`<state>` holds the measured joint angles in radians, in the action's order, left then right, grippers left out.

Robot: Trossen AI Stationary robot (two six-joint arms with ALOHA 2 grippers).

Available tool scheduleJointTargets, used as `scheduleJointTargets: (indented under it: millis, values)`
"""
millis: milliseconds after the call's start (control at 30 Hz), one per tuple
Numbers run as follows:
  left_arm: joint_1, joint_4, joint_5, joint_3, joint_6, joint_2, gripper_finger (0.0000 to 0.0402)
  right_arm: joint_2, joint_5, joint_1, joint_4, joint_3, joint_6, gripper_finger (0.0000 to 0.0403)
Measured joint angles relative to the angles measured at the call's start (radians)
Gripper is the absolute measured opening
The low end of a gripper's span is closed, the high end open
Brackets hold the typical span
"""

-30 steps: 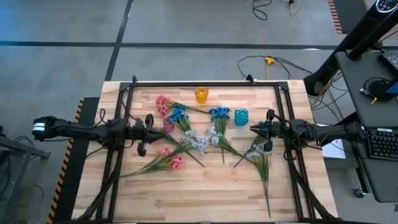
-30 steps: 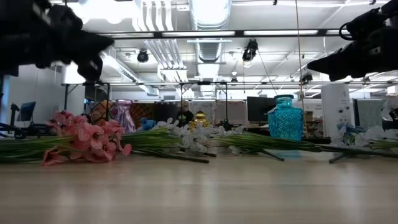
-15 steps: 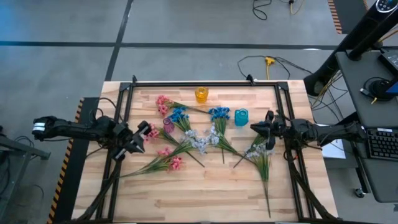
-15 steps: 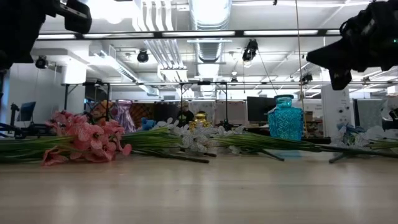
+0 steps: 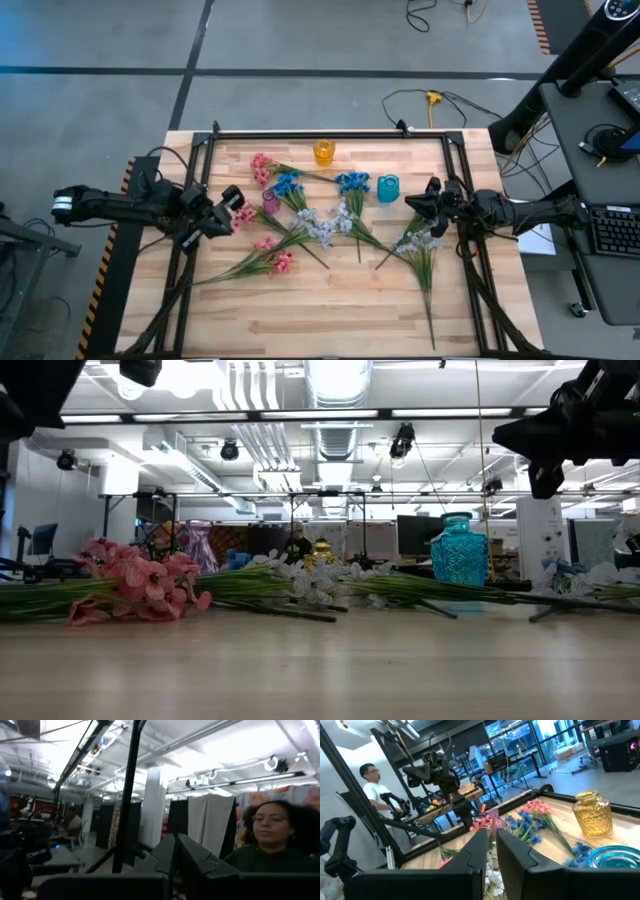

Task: Sort flowers into vase by color
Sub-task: Put the left white flowers into the purple vase

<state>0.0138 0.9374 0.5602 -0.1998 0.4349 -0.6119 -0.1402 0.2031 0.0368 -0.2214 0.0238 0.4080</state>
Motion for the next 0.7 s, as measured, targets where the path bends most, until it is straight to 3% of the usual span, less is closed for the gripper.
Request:
scheduleJointTargets:
  millis: [267,433,567,700]
  values:
    - [0.000,-0.221,0.033,-0.086,-0.010,-0.105,0.0004,0.000,0.000,0.000,0.006,0.000,-0.024,0.0034]
    - [0.002,-0.385,0.029,-0.151,0.106,-0.167,0.0004,0.000,0.000,0.000,0.006,0.000,-0.019,0.0034]
    - [-0.012,-0.749,-0.001,-0.245,0.161,-0.191,0.0004,0.000,0.000,0.000,0.003,0.000,-0.017,0.0034]
    - [-0.069,-1.214,-0.236,-0.355,0.179,-0.228,0.0003,0.000,0.000,0.000,-0.001,0.000,-0.018,0.0034]
